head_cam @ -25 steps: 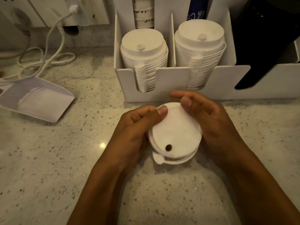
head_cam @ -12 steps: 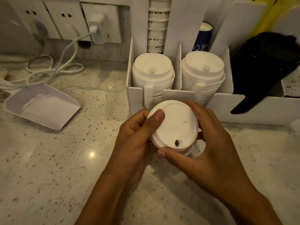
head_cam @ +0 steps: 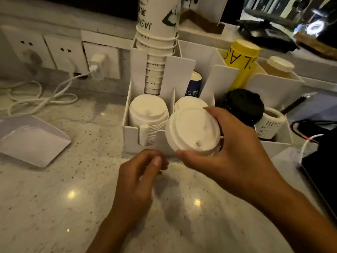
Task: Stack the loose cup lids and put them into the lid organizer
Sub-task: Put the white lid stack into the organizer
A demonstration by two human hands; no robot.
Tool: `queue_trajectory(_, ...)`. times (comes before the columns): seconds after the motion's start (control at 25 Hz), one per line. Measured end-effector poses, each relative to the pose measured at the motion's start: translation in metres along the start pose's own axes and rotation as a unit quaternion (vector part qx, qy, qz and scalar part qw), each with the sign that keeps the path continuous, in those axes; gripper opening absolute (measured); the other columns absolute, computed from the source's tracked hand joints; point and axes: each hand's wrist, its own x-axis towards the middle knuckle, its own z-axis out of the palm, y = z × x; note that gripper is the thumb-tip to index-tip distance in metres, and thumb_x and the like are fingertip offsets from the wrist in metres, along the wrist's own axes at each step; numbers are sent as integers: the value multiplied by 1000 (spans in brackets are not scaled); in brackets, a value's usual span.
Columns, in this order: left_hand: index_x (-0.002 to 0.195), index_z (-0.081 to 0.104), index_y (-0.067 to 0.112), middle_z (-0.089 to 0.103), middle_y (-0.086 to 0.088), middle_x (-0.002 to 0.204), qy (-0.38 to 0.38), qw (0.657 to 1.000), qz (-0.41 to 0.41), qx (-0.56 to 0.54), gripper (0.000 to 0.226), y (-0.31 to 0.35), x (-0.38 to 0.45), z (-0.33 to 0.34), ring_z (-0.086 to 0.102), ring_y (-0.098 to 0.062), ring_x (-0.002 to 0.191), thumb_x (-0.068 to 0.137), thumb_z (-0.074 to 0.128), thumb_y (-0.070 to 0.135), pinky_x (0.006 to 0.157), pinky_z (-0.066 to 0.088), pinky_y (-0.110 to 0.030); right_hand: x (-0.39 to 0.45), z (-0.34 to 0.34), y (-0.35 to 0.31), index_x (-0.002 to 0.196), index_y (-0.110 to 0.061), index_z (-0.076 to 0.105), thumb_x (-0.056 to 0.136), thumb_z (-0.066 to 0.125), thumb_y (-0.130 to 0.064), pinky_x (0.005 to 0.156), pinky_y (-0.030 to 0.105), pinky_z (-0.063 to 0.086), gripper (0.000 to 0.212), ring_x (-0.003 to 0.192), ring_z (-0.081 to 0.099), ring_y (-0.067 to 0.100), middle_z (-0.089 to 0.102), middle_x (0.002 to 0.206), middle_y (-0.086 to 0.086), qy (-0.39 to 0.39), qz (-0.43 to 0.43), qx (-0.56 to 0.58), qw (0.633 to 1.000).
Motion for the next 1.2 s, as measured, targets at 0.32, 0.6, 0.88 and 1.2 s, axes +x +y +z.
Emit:
queue_trajectory(0.32,116,63,35,56,14,129,-75,920,65,378,33,-37,-8,21,45,-5,123,88,54,51,107,29,-20,87,-43,8,129,-27,50,53,50,-94,97,52,45,101,122,44,28,58,130,4,-44,36,-266,962)
queue_trajectory(0.6,110,69,16,64,-6,128,-17,900,37,433,27,-40,-9,23,55,-24,124,89,62,31,101,50,-40,112,-35,5,115,-29,60,46,33,-98,98,51,31,102,120,44,30,63,123,3,-115,52,-346,930)
queue_trajectory(0.88,110,70,17,63,-6,129,-24,896,33,442,27,-45,-7,22,54,-24,125,89,62,32,104,48,-39,115,-33,5,130,-34,55,41,28,-98,102,54,30,113,127,41,31,60,131,0,-158,53,-384,908)
queue_trajectory(1.2,107,69,17,63,-6,127,-23,900,30,434,24,-47,-6,23,54,-24,123,88,63,29,103,47,-37,111,-32,-2,135,-27,52,44,32,-95,113,63,21,115,131,43,31,60,133,3,-181,60,-395,899)
